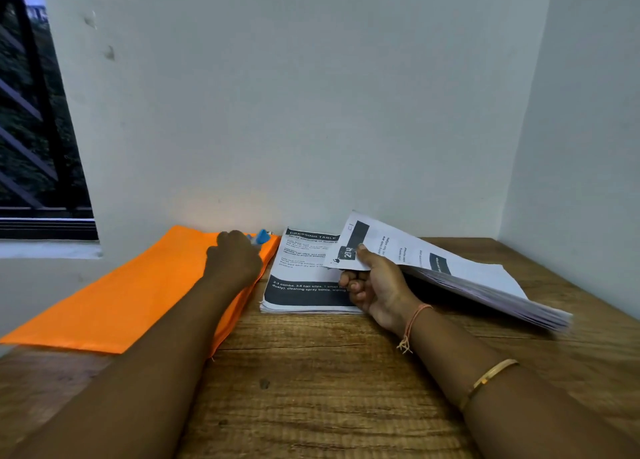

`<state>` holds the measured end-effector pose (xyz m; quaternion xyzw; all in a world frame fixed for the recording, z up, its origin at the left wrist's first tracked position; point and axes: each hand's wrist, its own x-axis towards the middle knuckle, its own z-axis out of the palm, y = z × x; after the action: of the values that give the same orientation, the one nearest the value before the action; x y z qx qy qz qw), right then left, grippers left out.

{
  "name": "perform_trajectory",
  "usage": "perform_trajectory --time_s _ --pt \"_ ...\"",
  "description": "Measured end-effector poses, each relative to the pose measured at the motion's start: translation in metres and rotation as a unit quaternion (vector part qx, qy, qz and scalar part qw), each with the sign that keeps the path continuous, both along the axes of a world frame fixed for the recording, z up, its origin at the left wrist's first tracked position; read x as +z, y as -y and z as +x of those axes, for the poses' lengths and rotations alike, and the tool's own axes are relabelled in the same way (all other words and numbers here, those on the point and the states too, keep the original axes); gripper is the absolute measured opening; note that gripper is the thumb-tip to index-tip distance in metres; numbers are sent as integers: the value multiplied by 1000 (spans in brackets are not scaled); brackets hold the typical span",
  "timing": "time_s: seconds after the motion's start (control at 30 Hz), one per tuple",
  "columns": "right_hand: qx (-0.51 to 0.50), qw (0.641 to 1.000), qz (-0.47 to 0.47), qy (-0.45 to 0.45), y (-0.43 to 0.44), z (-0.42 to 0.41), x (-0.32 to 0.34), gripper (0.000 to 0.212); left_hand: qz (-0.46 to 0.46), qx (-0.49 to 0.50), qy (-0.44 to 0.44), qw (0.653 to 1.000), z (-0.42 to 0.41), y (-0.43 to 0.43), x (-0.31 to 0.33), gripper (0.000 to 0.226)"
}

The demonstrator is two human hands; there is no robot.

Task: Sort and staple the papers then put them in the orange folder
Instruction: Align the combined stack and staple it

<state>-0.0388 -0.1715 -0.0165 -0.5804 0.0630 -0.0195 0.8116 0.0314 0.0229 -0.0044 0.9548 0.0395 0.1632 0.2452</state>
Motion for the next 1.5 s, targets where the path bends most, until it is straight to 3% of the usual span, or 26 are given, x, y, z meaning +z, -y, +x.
perform_trajectory --time_s 0.17,0.27,0.4,0.7,1.03,1.37,1.5 --pt "0 1000 1 -5 -1 2 0 32 -205 -189 -107 954 -28 39 9 37" --pt "2 1000 3 -2 -1 1 1 33 -325 -243 -168 898 -35 46 3 34" --pt "4 1000 7 0 -1 1 0 35 -399 -266 -217 850 -38 44 2 31" --pt "2 1000 5 1 -1 -1 2 36 -471 -263 -225 812 -41 40 5 25" --pt "3 1000 -22 6 -2 -1 1 37 -486 -247 -241 803 -45 42 8 16" --pt "-1 994 -111 22 -4 -2 -1 48 -574 -250 -292 723 -44 47 7 10" --pt "4 992 -120 26 -5 -2 -1 48 -609 -228 -317 691 -43 49 6 22"
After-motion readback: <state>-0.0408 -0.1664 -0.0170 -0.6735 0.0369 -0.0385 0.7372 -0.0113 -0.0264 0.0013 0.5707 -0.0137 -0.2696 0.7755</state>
